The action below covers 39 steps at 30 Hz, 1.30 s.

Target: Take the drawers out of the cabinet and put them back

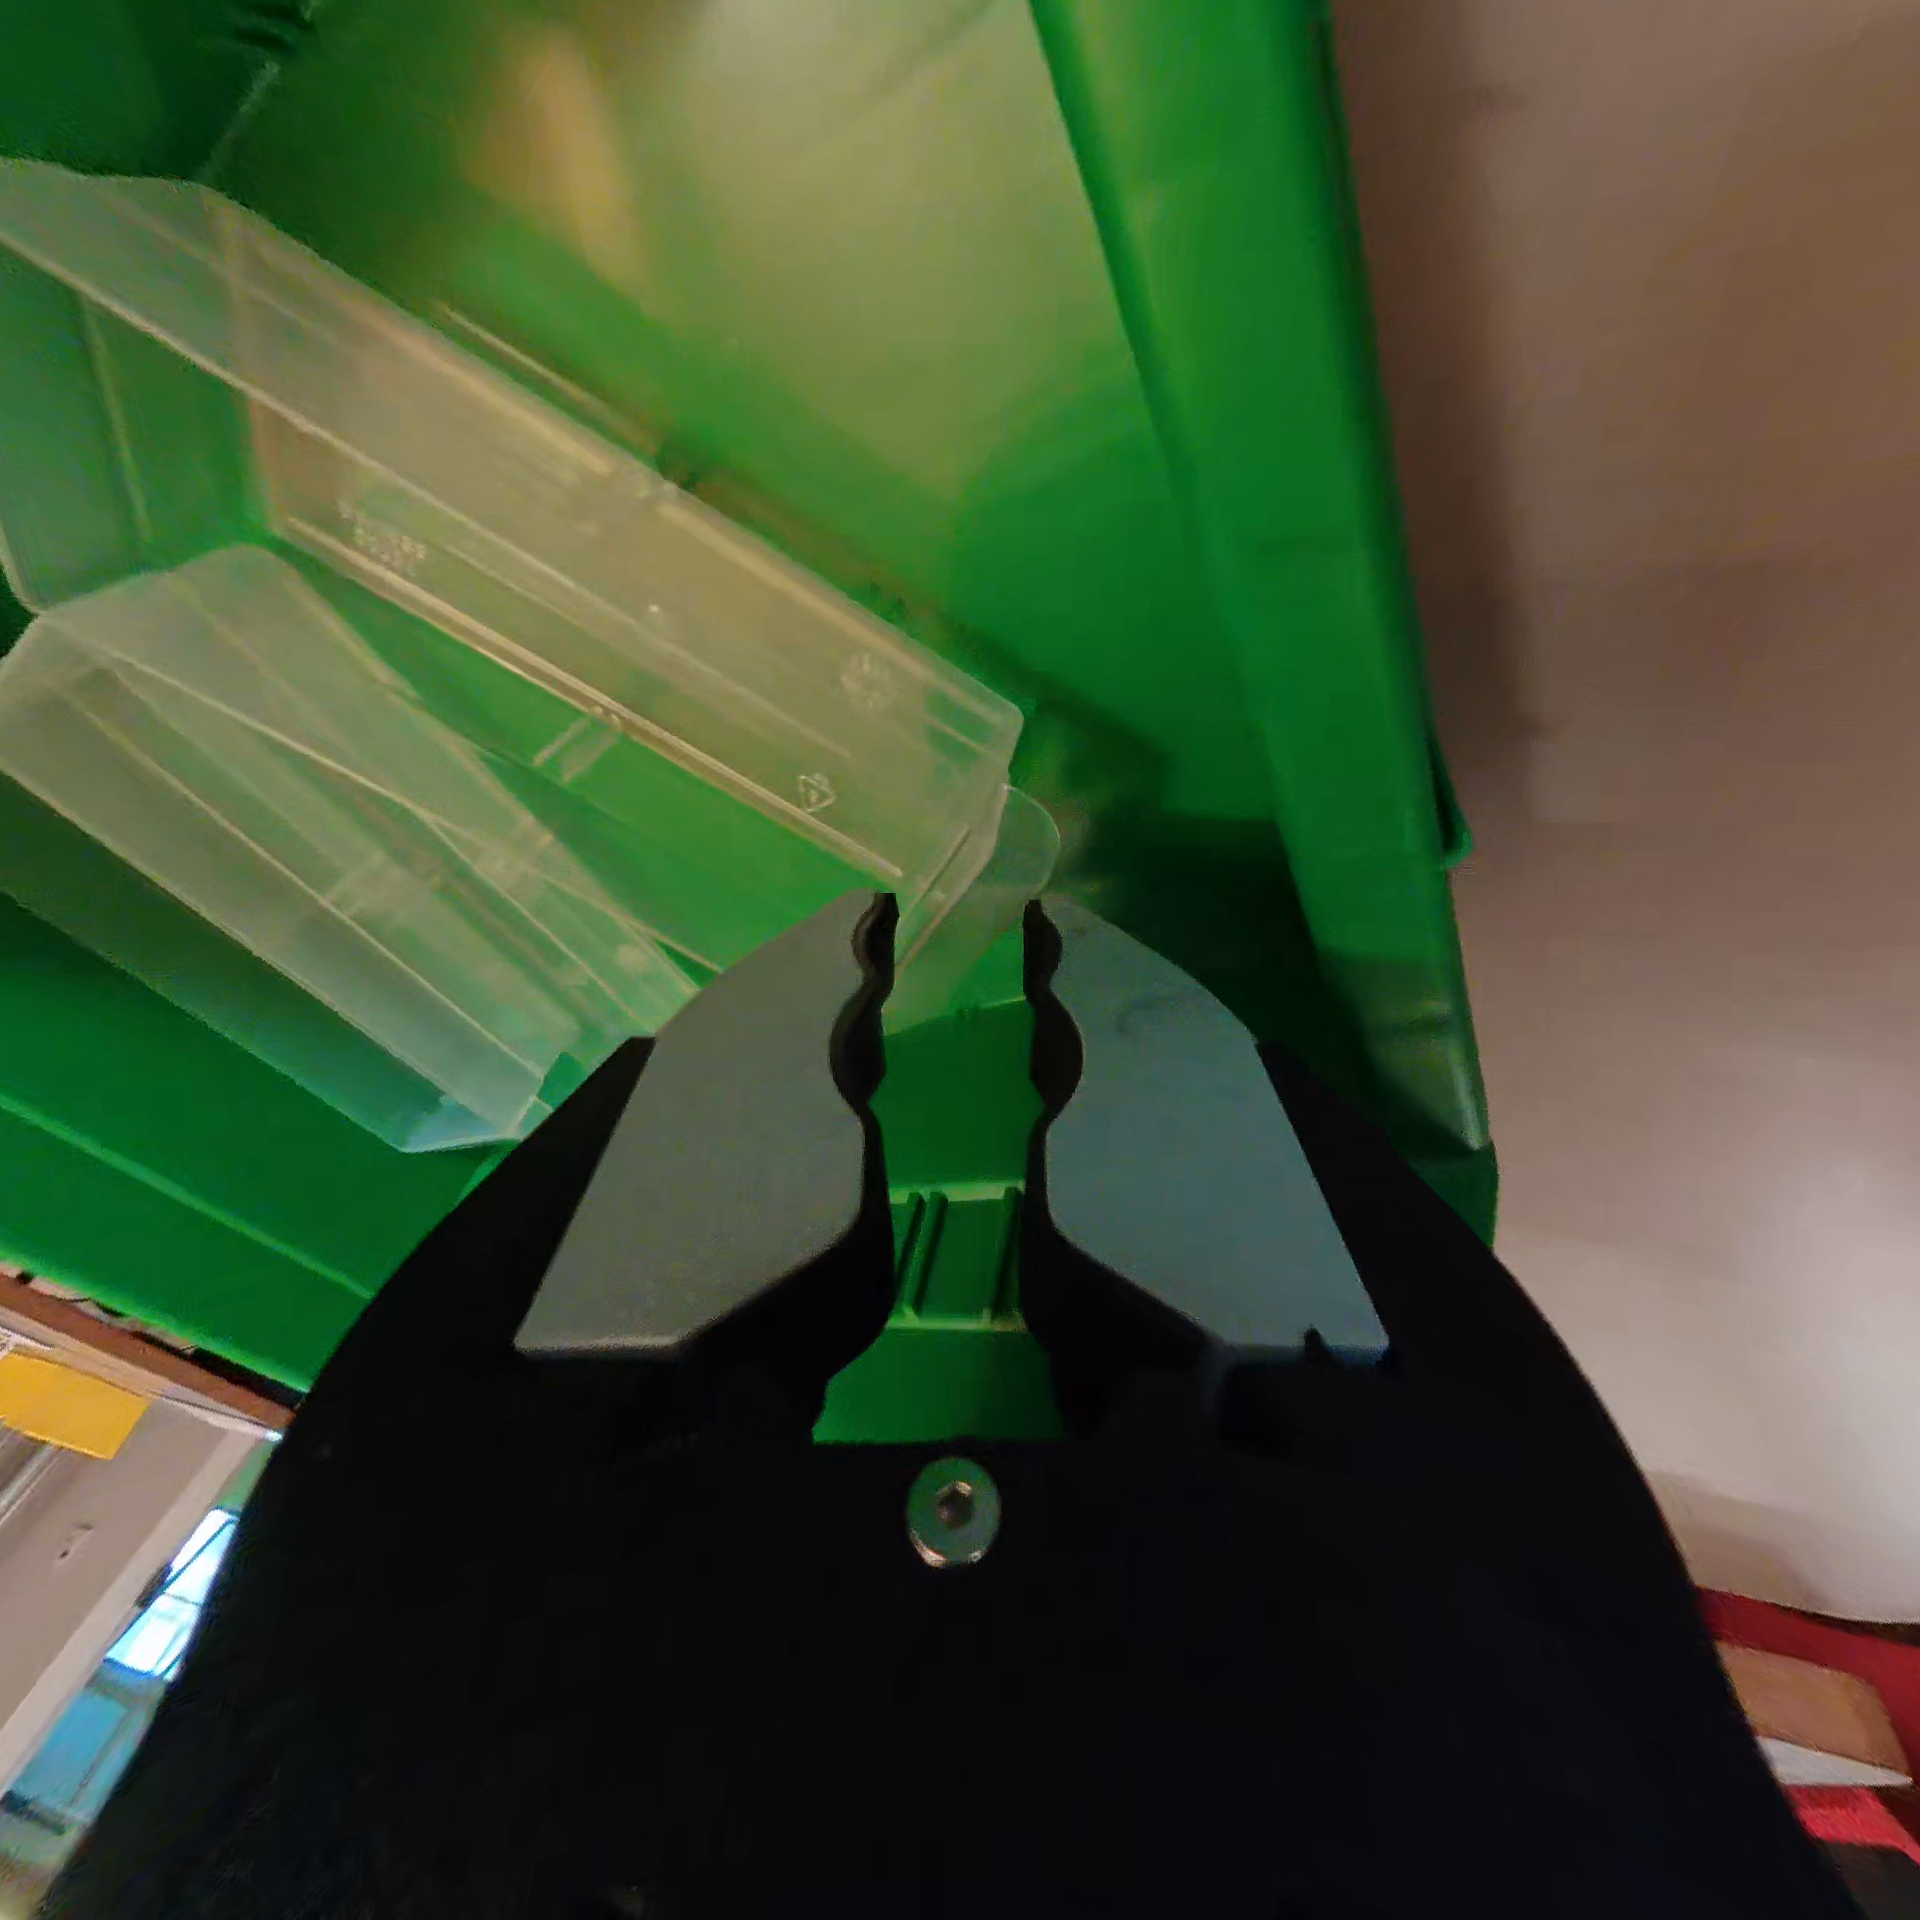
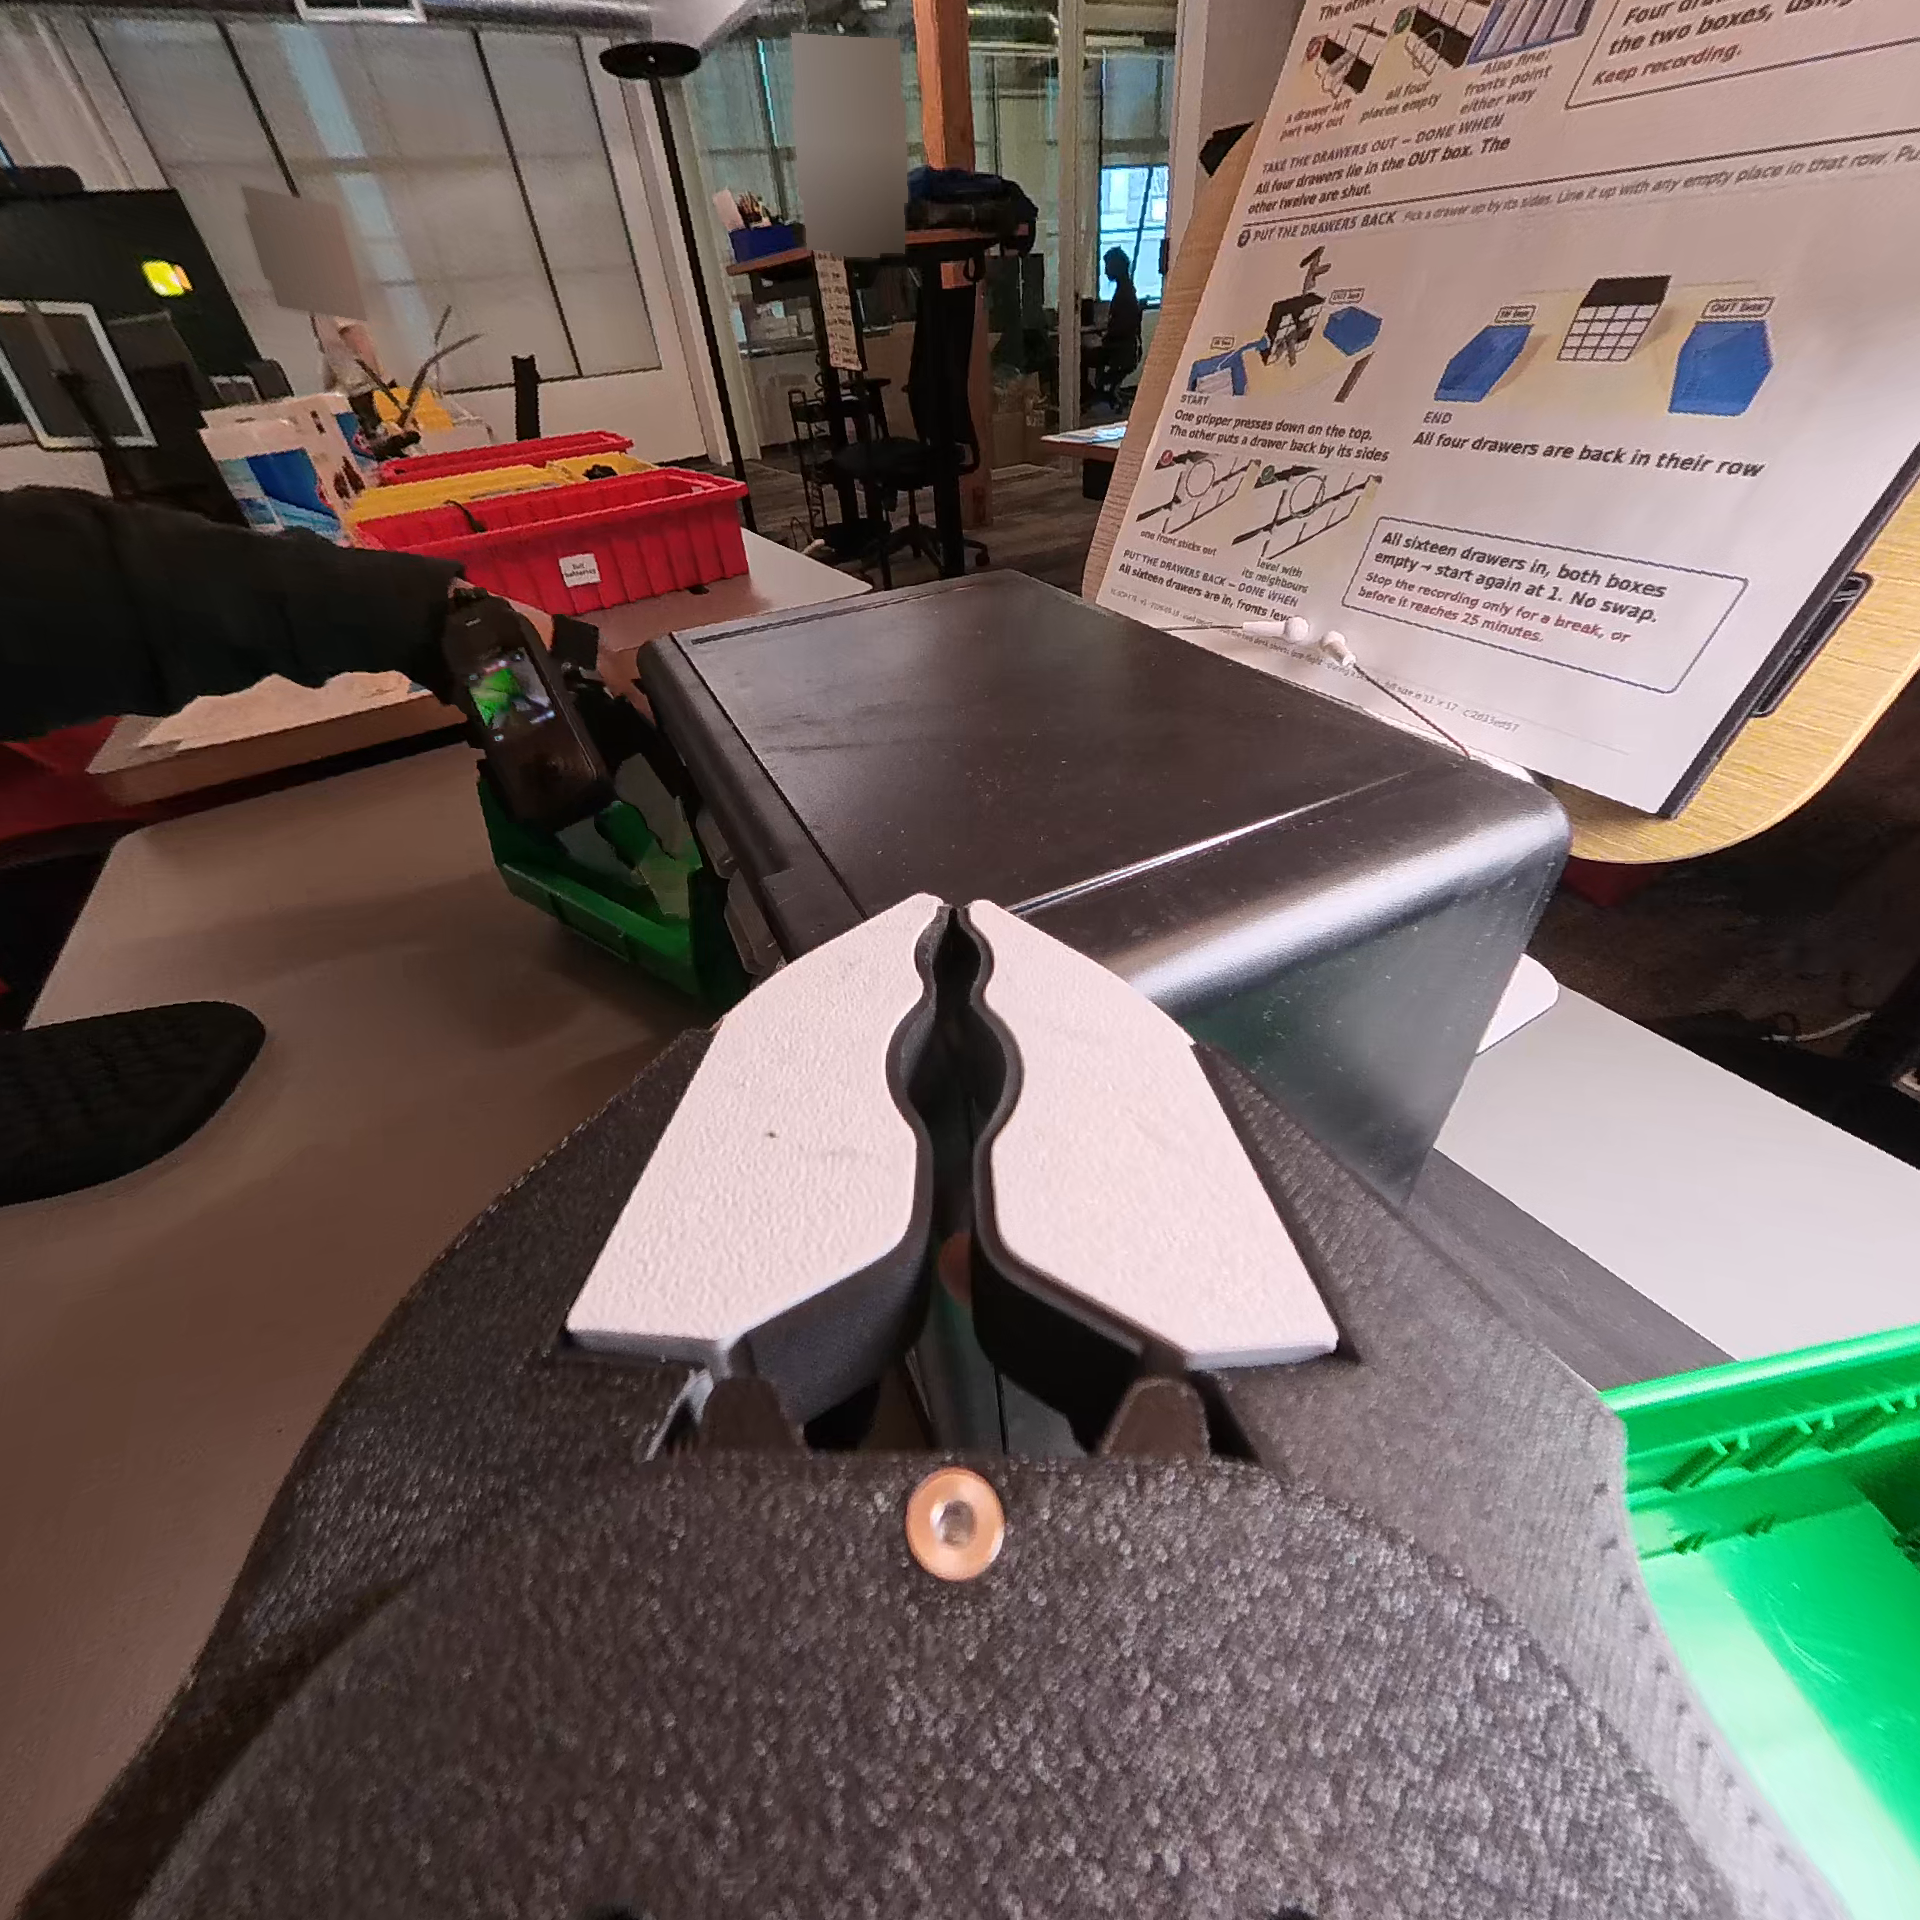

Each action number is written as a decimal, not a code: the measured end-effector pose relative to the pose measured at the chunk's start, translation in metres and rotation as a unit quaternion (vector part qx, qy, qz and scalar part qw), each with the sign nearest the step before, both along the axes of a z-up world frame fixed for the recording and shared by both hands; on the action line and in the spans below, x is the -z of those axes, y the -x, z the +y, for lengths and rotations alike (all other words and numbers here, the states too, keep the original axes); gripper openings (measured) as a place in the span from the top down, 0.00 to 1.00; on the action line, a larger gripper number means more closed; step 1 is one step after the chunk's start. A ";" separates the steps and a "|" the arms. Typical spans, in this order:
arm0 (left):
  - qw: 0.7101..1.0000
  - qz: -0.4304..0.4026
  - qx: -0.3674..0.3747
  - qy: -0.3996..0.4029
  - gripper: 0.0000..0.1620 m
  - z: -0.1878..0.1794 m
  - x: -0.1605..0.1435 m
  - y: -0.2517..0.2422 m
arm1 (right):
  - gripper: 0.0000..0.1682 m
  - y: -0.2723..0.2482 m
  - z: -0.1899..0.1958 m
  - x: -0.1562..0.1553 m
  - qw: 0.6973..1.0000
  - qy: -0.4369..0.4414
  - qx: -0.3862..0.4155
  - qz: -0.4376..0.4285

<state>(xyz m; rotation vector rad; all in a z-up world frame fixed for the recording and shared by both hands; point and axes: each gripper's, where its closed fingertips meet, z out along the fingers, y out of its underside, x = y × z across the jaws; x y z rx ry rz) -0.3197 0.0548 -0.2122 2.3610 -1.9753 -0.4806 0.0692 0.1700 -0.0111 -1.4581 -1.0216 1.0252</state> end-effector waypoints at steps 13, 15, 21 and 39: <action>0.988 -0.143 -0.032 -0.057 0.88 -0.035 -0.114 -0.071 | 1.00 0.000 0.000 0.000 1.000 -0.002 0.003 -0.003; 0.985 -0.163 -0.029 -0.050 0.88 -0.049 -0.137 -0.089 | 1.00 0.000 0.000 0.000 1.000 -0.003 0.005 -0.006; 0.968 -0.247 0.017 -0.031 0.88 -0.080 -0.206 -0.166 | 1.00 0.000 0.000 0.000 1.000 -0.004 0.009 -0.011; 0.882 -0.420 0.111 -0.181 0.88 -0.039 -0.224 -0.293 | 1.00 -0.001 -0.001 0.001 0.999 -0.018 0.015 -0.028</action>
